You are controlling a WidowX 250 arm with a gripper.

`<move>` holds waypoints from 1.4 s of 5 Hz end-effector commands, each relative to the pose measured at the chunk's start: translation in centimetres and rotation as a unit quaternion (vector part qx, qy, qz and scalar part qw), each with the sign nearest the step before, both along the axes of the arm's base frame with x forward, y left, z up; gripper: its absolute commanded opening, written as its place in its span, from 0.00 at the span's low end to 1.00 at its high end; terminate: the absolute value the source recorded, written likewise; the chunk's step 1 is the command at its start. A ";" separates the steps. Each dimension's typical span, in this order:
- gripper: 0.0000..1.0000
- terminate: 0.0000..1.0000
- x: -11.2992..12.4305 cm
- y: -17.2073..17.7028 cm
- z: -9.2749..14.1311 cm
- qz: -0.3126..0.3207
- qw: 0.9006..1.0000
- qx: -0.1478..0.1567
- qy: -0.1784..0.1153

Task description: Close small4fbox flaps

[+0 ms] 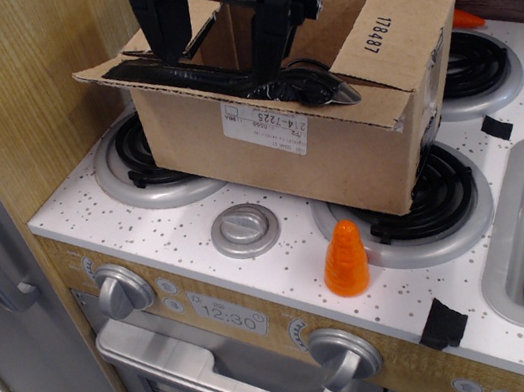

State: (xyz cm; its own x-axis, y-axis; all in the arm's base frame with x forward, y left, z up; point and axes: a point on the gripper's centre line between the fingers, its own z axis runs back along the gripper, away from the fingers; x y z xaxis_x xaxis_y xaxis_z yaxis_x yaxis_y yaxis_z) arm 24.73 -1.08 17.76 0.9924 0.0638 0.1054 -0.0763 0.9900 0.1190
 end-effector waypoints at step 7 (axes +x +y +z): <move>1.00 0.00 0.7 2.4 -3.9 -0.089 0.994 -0.037 -0.052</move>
